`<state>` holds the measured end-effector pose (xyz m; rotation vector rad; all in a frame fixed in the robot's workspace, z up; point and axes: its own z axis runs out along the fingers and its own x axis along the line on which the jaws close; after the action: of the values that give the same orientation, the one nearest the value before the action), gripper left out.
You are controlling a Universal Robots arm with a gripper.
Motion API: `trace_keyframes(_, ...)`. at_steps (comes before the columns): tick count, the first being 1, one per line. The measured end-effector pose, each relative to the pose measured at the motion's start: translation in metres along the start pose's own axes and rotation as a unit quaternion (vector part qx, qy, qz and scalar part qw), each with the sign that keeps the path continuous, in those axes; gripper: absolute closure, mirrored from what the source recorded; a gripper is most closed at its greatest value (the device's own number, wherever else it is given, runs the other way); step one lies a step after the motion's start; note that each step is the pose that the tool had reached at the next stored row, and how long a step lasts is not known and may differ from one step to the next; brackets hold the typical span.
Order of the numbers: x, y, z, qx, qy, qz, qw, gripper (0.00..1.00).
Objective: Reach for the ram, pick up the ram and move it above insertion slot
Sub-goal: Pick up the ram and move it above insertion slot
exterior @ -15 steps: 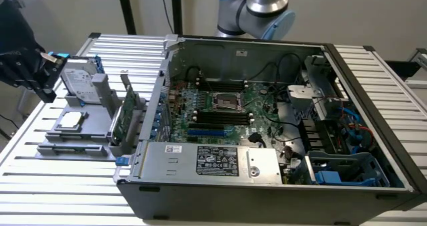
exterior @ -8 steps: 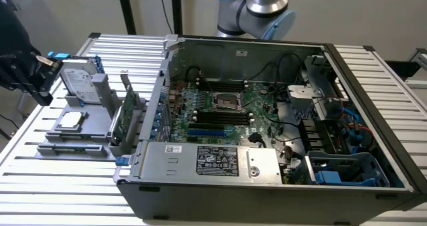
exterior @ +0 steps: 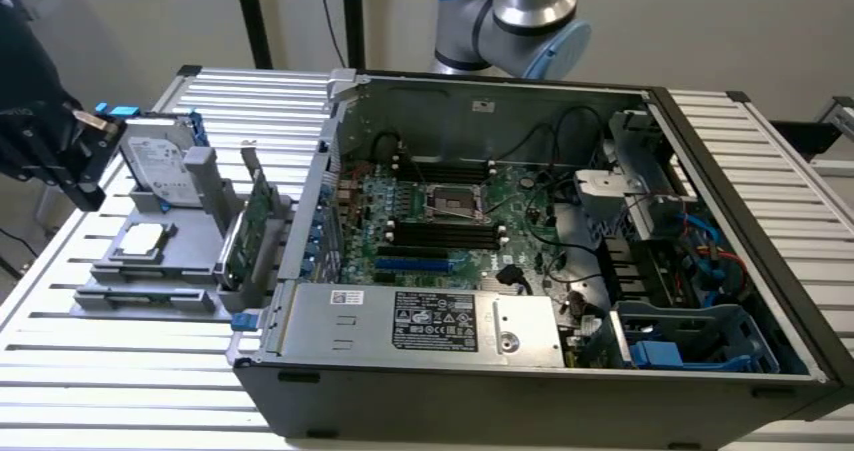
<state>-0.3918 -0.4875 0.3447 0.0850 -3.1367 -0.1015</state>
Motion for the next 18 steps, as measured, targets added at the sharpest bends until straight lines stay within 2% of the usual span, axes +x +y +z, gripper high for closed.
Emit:
trace_keyframes(5,0.0,0.0,-0.0001,0.0,0.003,-0.046,0.999,0.89)
trace_keyframes(9,0.0,0.0,-0.0001,0.0,0.0054,-0.082,0.9966,0.89)
trace_keyframes(14,0.0,0.0,-0.0001,0.0001,0.0083,-0.127,0.9918,0.89)
trace_keyframes(18,0.0,0.0,-0.0001,0.0001,0.0106,-0.163,0.9866,0.89)
